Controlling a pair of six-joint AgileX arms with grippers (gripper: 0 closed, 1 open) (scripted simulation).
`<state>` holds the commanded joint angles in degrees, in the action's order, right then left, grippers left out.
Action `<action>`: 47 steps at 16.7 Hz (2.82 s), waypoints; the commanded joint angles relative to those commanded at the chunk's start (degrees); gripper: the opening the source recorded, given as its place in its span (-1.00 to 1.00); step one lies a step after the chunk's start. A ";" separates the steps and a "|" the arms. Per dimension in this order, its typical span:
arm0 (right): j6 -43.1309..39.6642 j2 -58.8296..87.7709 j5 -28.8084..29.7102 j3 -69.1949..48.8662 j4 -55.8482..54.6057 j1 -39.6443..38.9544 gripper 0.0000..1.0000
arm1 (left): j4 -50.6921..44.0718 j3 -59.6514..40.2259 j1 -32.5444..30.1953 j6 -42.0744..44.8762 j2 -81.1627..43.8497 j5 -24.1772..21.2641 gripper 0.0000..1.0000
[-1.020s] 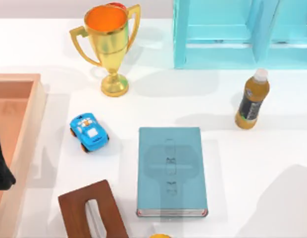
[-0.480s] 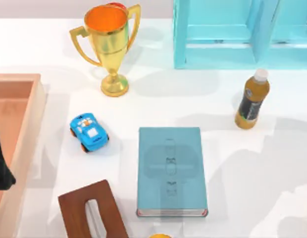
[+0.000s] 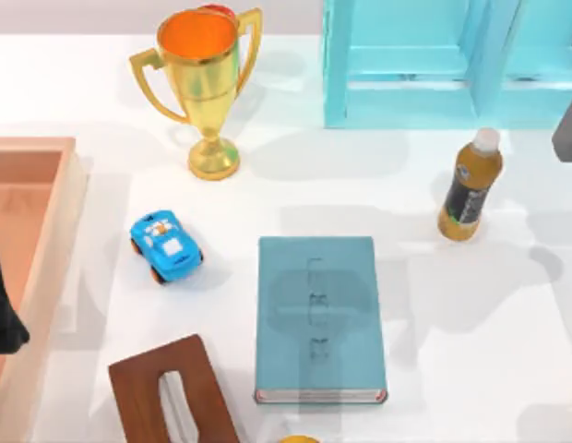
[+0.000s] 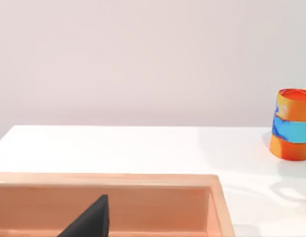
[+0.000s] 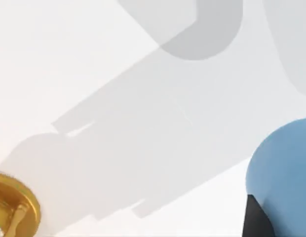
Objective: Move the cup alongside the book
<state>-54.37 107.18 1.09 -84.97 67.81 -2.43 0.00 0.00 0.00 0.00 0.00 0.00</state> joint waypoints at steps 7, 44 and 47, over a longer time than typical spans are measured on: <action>51.23 -1.42 0.66 -2.68 4.28 -20.31 -1.00 | 0.00 0.00 0.00 0.00 0.00 0.00 1.00; 94.71 -1.12 1.18 8.68 -7.17 -37.08 0.06 | 0.00 0.00 0.00 0.00 0.00 0.00 1.00; 94.71 -1.12 1.18 8.68 -7.17 -37.08 0.51 | 0.00 0.00 0.00 0.00 0.00 0.00 1.00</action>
<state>40.34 106.06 2.27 -76.29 60.64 -39.51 0.00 0.00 0.00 0.00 0.00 0.00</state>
